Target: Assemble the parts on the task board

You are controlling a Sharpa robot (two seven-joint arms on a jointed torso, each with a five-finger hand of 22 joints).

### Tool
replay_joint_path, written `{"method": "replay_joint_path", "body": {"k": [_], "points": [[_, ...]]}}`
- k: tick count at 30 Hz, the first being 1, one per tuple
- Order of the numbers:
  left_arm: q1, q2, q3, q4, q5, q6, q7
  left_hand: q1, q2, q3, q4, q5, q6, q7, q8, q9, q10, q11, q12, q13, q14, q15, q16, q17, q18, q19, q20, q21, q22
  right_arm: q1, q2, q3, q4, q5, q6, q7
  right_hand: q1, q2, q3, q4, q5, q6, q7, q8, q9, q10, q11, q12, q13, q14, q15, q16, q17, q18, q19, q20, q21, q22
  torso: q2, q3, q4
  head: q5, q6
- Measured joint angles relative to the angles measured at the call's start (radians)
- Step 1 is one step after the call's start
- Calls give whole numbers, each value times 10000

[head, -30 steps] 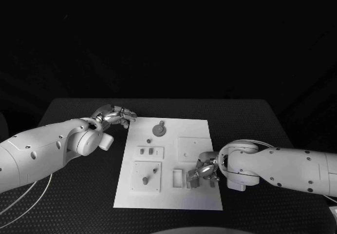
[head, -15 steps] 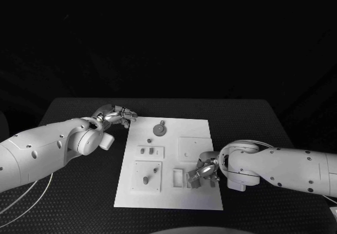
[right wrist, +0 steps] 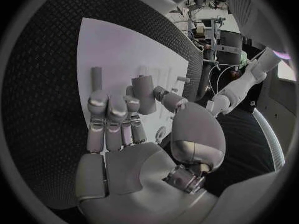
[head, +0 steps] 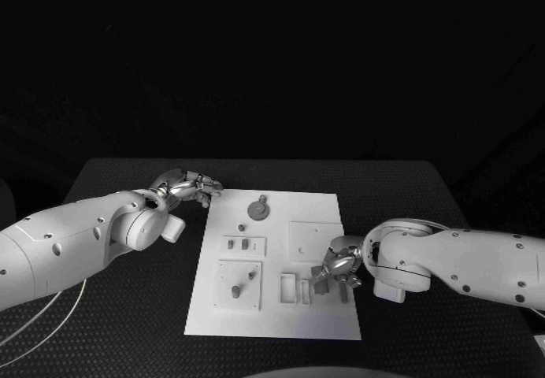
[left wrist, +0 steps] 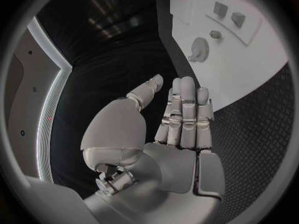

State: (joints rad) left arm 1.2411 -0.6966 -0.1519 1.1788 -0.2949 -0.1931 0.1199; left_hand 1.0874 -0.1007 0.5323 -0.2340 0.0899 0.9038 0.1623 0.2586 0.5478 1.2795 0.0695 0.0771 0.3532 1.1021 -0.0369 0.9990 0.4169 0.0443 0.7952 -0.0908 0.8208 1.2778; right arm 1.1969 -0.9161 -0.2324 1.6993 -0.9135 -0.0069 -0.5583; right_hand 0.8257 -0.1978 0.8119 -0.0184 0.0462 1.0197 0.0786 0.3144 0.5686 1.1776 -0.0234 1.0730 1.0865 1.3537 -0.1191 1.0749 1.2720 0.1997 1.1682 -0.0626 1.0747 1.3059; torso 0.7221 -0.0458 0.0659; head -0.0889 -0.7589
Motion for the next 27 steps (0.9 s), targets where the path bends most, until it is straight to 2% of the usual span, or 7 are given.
{"method": "replay_joint_path", "body": {"k": [3,7,10,16,23,27], "points": [[0,2,0,0,0,2,-6,0,0,0,0,0,0,0,0,-7,0,0,0,0,0,0,0,0,-1,0,0,0,-1,118,40,-1,10,346,2,-31,-24,24,-41,-41,-8,16,-15,3,0,0,0,0,-23,2,0,0,-22,1,-15,16,1,-3,-2,-4,0,22,2],[4,-12,-13,24,0,1,-15,0,0,0,0,0,0,0,0,-7,0,0,0,-1,0,0,0,-1,0,0,0,0,9,151,179,-8,5,712,10,-88,-104,82,-80,-82,-8,16,-15,3,1,0,0,-1,-49,-36,-37,0,-48,1,-36,37,16,-16,-2,-6,7,47,12],[7,-31,-22,37,0,-1,-30,0,0,0,0,0,0,0,0,-7,0,0,0,-1,0,0,0,-1,0,0,0,-40,9,174,370,-10,-16,880,22,-130,-227,12,65,-235,-35,17,-14,4,1,0,1,-2,-65,-37,-38,0,-60,2,-56,58,17,-16,-1,-7,11,77,-6],[7,6,-27,35,1,-1,-53,0,0,0,0,0,0,0,0,-6,0,0,0,-2,0,0,0,8,-1,0,0,-40,8,178,759,-14,-137,1156,48,-207,-507,-62,87,-257,-36,21,-10,15,0,1,1,-4,-91,-38,-37,40,-92,5,-71,74,17,-33,1,-19,7,81,-9],[7,21,-26,36,1,1,-63,0,0,-22,22,0,0,0,0,-6,0,0,0,7,0,0,0,7,-1,0,0,-40,16,179,1220,-152,-361,1276,50,-266,-786,-80,20,-108,-35,74,-27,-48,-38,2,2,34,-111,-38,-37,40,-118,11,-71,75,55,-56,7,-9,14,76,-1],[7,32,-24,36,1,3,-63,0,0,-22,22,0,0,0,0,-5,0,0,0,6,0,0,0,7,0,0,0,-40,16,170,1388,-156,-500,1279,51,-291,-852,-60,23,-105,-35,87,-15,-48,-45,2,2,40,-111,-38,-36,77,-126,17,-71,75,55,-67,12,-6,21,87,1]]}}
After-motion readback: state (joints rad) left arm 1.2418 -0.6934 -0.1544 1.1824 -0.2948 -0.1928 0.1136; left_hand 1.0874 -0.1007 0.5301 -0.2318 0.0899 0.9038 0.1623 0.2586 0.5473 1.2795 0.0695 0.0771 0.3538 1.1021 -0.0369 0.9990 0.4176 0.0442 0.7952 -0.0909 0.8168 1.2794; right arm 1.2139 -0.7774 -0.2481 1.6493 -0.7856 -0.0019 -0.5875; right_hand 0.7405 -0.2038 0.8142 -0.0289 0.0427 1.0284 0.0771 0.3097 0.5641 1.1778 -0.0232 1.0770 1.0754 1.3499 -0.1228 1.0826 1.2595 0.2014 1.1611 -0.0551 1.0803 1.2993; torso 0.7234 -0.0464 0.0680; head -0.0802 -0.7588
